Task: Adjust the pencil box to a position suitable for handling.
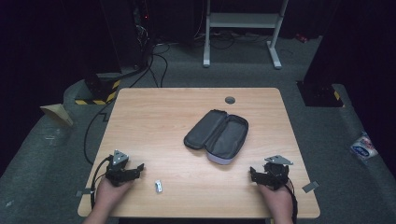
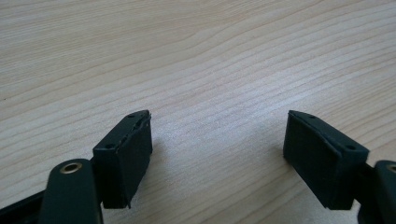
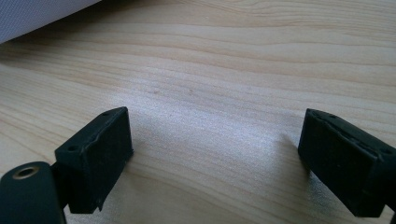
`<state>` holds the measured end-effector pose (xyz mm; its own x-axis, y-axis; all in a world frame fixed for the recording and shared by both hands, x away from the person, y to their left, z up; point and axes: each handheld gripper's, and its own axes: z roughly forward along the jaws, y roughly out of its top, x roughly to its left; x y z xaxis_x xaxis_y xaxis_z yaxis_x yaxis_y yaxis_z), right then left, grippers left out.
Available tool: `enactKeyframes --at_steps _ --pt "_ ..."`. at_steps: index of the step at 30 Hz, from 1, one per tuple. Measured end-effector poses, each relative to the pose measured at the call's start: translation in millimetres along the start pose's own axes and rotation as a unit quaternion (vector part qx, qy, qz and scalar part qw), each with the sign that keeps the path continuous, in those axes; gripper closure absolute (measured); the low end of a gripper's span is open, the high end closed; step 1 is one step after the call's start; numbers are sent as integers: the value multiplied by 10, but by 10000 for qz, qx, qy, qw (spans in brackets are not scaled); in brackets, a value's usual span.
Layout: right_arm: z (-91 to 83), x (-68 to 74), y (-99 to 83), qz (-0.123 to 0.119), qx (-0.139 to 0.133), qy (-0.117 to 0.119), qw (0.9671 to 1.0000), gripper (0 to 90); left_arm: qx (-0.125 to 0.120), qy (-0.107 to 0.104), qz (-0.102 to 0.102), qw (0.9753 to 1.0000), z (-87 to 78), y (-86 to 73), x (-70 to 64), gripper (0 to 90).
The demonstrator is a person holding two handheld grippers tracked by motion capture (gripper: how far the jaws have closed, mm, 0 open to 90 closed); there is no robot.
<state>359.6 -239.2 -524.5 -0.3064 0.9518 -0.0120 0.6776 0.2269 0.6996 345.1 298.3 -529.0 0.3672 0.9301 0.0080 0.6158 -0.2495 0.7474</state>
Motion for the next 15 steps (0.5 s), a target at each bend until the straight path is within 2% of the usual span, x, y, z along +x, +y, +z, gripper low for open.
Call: enactKeyframes --at_steps 4,9,13,15 --pt "-5 0 -4 -20 -26 10 10000 117 2 16 -14 10000 -2 0 -4 240" --pt "-41 -4 -23 -49 -132 55 9999 230 5 21 -15 10000 -4 -1 -5 241" --pt "-69 41 -16 -19 -163 161 9997 269 17 16 2 10000 -5 -1 -2 240" --pt "-98 113 15 -109 -249 203 9994 299 18 2 9 10000 -4 0 1 240"
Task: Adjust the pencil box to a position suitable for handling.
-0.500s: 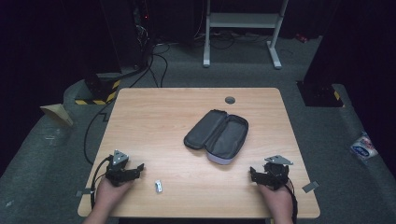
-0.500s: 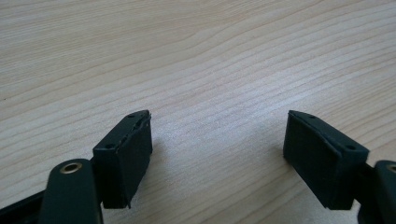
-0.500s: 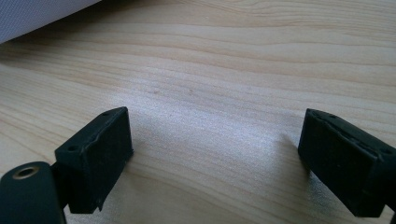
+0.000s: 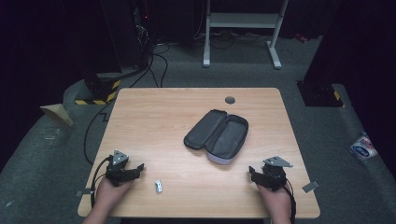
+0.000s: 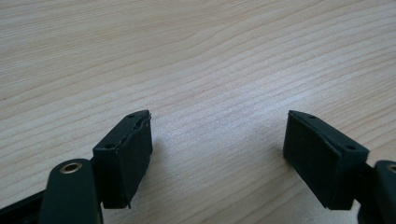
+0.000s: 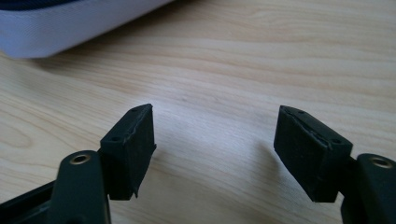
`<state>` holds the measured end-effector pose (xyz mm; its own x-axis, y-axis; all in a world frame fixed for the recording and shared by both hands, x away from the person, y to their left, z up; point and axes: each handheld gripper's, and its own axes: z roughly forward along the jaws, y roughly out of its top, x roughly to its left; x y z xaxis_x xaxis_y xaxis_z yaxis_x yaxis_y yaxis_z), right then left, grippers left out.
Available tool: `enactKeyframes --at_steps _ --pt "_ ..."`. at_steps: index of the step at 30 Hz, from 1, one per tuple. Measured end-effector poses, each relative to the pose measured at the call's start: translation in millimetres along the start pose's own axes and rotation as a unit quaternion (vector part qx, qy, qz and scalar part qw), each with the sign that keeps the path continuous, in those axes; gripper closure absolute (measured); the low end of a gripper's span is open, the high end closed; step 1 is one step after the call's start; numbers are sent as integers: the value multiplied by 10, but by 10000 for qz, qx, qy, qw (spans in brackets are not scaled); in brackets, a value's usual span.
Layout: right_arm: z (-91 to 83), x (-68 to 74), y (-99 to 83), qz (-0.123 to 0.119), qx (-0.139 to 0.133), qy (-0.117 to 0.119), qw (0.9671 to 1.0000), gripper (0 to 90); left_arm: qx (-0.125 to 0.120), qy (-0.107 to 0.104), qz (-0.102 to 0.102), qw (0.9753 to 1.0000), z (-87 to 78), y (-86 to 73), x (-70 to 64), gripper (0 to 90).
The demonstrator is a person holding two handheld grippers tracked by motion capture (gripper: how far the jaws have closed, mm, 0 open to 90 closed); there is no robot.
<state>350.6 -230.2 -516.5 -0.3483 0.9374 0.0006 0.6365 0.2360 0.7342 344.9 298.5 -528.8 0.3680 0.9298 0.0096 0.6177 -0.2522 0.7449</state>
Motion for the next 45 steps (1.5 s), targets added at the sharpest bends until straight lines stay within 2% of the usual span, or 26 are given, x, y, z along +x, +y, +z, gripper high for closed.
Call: enactKeyframes --at_steps 8,13,16,18,19,20,23,29,32,37,40,45 --pt "-66 151 98 -62 -251 105 9996 322 -9 -30 -7 10000 11 7 3 237" --pt "-121 295 185 -118 -437 273 9986 333 -7 -31 -4 10000 11 7 3 236" --pt "-145 412 285 -252 -588 406 9971 346 -8 -31 -5 10000 11 7 2 236" --pt "-146 441 312 -262 -619 455 9967 349 -8 -31 -5 10000 11 7 2 236" --pt "-141 507 371 -337 -694 544 9955 358 -8 -31 -6 10000 11 7 2 236" --pt "-141 507 371 -337 -694 544 9955 358 -9 -30 -4 10000 11 7 2 236" --pt "-122 640 462 -487 -783 700 9933 381 -3 -18 -10 10000 10 7 1 236" --pt "-24 790 541 -697 -724 816 9916 433 8 -13 12 10000 8 7 3 236" --pt "55 848 557 -792 -650 798 9915 482 6 -16 -7 10000 8 6 0 236" --pt "154 887 544 -763 -552 830 9921 617 4 -17 -5 10000 8 5 1 236" --pt "175 954 519 -815 -593 925 9906 739 4 -17 -6 10000 8 5 1 236" --pt "207 1129 493 -961 -635 1070 9876 813 4 -17 -5 10000 8 5 0 236"
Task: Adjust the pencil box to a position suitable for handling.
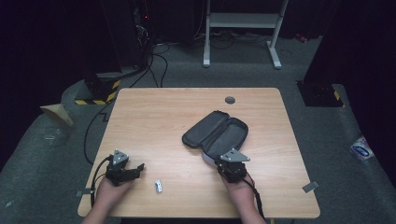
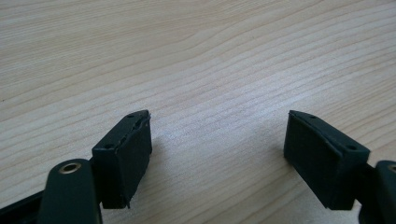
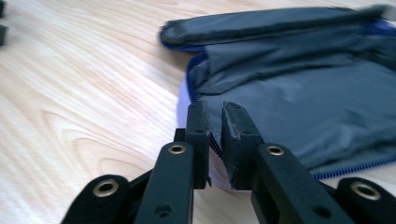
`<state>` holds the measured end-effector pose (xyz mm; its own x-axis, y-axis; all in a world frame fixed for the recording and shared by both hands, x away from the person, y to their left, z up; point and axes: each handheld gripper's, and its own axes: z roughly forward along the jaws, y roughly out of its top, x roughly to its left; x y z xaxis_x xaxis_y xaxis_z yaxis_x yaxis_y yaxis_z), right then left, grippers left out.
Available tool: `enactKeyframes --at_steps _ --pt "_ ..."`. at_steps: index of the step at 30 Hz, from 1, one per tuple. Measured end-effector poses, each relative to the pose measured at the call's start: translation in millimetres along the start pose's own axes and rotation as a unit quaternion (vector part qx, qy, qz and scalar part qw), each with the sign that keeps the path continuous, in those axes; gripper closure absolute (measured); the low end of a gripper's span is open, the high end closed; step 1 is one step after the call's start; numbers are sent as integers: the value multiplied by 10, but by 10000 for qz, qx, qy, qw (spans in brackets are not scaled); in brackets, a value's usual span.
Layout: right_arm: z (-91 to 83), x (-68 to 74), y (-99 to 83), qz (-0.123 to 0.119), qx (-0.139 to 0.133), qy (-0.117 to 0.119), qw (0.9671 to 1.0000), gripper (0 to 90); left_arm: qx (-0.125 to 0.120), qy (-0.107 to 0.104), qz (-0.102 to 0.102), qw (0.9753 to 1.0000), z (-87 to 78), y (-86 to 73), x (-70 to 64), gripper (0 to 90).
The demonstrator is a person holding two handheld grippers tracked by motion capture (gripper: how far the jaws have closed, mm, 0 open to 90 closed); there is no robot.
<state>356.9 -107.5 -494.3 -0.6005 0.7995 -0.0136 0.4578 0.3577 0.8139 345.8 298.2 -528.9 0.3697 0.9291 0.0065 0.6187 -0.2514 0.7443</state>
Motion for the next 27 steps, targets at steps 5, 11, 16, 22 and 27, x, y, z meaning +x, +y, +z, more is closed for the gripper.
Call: enactKeyframes --at_steps 5,11,16,22,27 --pt "89 211 31 -146 -37 175 9997 825 -1 0 -1 10000 0 0 0 236" --pt "148 378 103 -198 -75 379 9991 696 -2 0 -3 10000 0 0 0 236" --pt "-30 199 196 11 -366 160 9992 591 2 4 19 10000 -1 1 3 236" --pt "-202 -487 212 390 -351 -803 9954 565 9 -17 44 10000 -19 5 -19 280" --pt "-168 -967 164 756 -136 -1231 9894 566 -112 -424 63 9990 -87 104 -192 397"
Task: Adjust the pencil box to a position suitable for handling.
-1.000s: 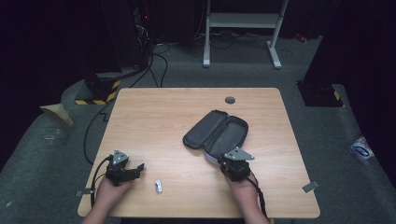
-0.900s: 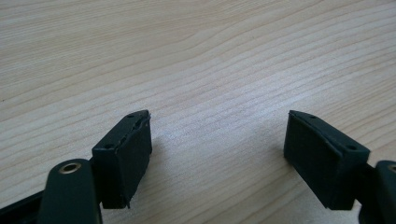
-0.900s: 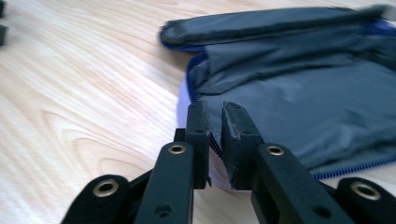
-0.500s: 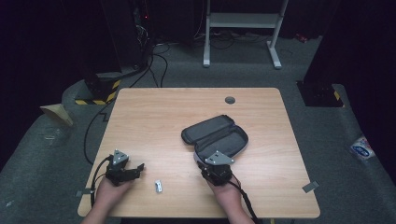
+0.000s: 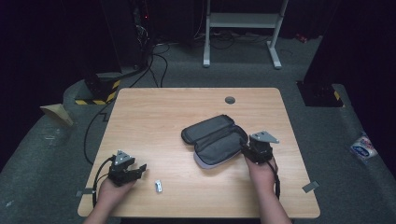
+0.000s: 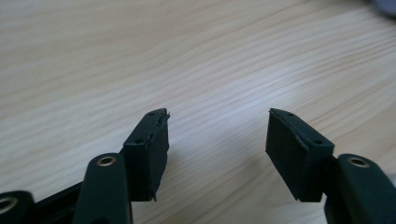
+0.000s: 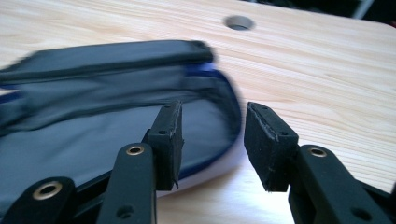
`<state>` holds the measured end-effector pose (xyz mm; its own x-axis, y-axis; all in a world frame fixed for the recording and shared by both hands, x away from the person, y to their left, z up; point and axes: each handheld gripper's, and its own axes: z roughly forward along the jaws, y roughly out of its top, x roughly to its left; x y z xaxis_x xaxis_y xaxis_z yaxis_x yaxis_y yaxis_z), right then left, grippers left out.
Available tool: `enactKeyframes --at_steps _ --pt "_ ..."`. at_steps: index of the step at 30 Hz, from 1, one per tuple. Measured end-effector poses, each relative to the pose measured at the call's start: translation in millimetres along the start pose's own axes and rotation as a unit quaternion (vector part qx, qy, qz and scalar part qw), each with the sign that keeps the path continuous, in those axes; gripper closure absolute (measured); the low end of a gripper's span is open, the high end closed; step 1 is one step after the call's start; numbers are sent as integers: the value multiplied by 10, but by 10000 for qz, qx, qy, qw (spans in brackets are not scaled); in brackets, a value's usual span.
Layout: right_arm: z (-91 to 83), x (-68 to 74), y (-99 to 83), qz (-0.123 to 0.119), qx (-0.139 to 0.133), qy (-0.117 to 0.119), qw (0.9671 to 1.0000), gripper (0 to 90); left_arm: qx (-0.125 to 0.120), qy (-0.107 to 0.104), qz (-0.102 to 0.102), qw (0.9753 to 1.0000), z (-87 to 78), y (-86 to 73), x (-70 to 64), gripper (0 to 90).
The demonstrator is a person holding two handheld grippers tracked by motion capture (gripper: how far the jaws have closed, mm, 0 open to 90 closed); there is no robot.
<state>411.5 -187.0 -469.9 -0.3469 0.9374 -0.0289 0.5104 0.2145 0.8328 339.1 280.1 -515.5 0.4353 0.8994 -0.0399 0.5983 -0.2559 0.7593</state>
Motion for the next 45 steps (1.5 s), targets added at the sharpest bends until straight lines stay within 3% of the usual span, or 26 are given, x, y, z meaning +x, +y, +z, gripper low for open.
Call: enactKeyframes --at_steps 3,5,7,14,17,20,24,36,45 --pt "115 -148 34 104 100 -79 9999 590 -342 -288 57 9990 -49 170 -185 459" --pt "190 -206 59 214 156 4 9996 629 -412 -419 125 9982 -39 255 -291 497" --pt "251 -219 73 233 236 36 9994 664 -441 -514 241 9974 -13 326 -412 609" --pt "392 -204 27 247 484 109 9985 785 -351 -625 327 9969 242 521 -772 680" --pt "375 -167 1 179 463 194 9986 807 -309 -747 248 9964 357 554 -886 765" --pt "332 -100 -32 110 414 296 9986 805 -221 -769 309 9963 424 584 -953 779" --pt "269 11 -90 37 347 429 9985 797 -244 -755 273 9965 438 631 -969 776" --pt "126 402 -218 -120 146 850 9962 764 -330 -581 29 9978 399 631 -818 773" --pt "121 515 -237 -158 98 929 9955 743 -329 -512 -28 9981 412 618 -748 775"
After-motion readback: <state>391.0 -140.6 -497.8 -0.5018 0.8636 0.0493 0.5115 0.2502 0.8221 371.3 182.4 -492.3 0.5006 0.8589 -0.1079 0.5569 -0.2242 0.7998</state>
